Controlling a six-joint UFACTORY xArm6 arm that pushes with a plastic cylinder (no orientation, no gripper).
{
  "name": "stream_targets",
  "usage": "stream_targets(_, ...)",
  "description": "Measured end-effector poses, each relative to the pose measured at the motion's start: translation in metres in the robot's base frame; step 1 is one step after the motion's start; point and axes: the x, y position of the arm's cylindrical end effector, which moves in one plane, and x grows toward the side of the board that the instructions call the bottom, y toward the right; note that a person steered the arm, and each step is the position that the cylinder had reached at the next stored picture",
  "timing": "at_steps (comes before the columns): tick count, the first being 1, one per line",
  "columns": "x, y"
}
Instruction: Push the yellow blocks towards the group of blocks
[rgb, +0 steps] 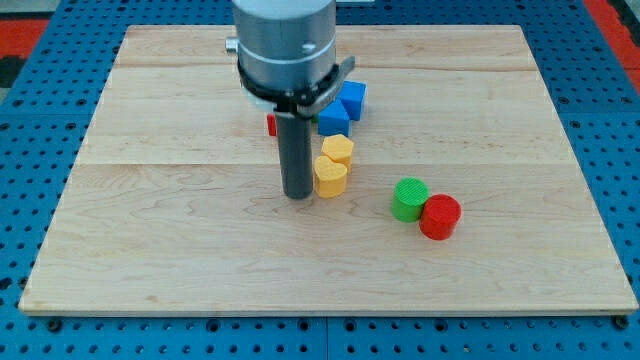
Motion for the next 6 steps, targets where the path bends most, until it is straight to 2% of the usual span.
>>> stream_targets(2,0.005,0.041)
stream_targets(6,-0.05,0.044)
